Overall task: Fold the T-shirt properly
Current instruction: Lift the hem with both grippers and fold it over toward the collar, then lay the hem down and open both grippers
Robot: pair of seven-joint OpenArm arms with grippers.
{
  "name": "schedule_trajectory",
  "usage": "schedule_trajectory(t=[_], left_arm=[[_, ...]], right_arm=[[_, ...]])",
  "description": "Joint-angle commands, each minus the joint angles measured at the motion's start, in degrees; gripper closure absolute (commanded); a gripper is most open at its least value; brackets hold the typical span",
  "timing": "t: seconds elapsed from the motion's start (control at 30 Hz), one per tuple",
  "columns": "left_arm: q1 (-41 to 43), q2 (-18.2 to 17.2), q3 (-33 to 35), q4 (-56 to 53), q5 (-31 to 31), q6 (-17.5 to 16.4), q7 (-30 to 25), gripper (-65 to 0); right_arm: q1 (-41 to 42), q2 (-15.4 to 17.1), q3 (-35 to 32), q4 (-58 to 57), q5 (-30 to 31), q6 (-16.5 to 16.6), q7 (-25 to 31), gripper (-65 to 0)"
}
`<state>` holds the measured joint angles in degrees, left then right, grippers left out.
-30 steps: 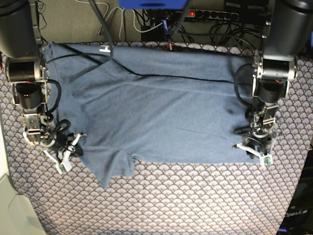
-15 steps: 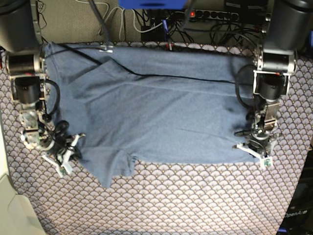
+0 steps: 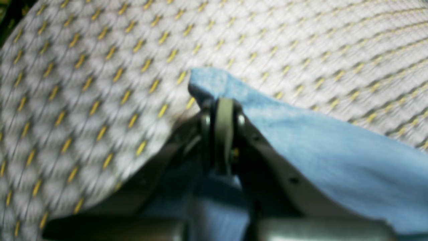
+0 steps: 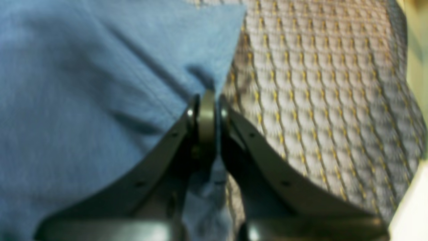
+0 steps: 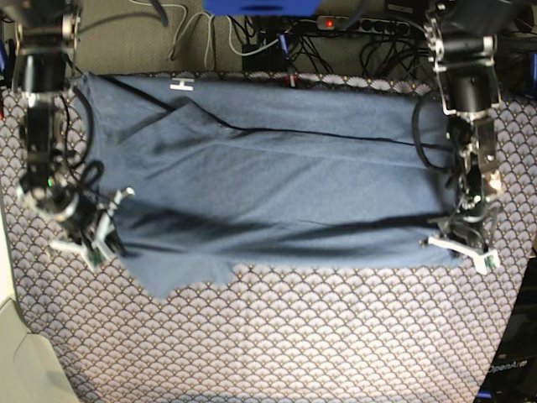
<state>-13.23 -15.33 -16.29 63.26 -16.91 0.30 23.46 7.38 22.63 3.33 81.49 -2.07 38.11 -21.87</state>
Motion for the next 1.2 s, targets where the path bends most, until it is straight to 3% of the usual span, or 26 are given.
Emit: schedule_trajectory(t=[0.0, 0.23, 0.37, 0.6, 0.8, 0.83, 1.07, 1.17], left_arm=[[-0.7, -0.8, -1.0, 3.2, -0.2, -0.3, -1.3, -0.4], [7.7, -0.5, -5.6, 14.1, -0.2, -0.5, 2.3, -0.4], [12.0, -0.5, -7.7, 18.7, -0.3, -0.5, 3.7, -0.4], [20.6, 0.8, -10.7, 25.6, -0.3, -0.5, 4.3, -0.4], [26.4, 1.8, -10.8, 26.4, -0.3, -0.6, 4.0, -0.4], [27.0, 1.8, -10.7, 26.3, -0.3, -0.6, 4.0, -0.4], [29.5, 1.9, -10.7, 26.2, -0.3, -0.6, 4.2, -0.5], [29.6, 1.9, -10.7, 26.2, -0.3, -0.6, 4.4, -4.3]], right_arm=[[-0.3, 0.8, 1.2, 3.6, 1.1, -0.1, 1.9, 0.0], [-14.0, 0.6, 7.2, 17.6, 1.1, -0.1, 1.8, 0.0], [-21.0, -1.1, 10.2, 23.8, 1.1, -0.1, 1.8, 0.0], [-31.6, -2.5, 11.4, 28.0, 1.1, -0.1, 2.3, 0.0], [-37.1, -2.8, 11.1, 28.0, 1.1, 0.6, 2.4, 0.0], [-37.6, -2.8, 11.0, 27.7, 1.2, 1.8, 2.4, 0.0], [-38.4, -2.9, 11.3, 27.5, 1.2, 1.9, 1.8, 0.0], [-38.0, -2.9, 11.3, 27.5, 1.2, 1.9, -1.6, 0.0]])
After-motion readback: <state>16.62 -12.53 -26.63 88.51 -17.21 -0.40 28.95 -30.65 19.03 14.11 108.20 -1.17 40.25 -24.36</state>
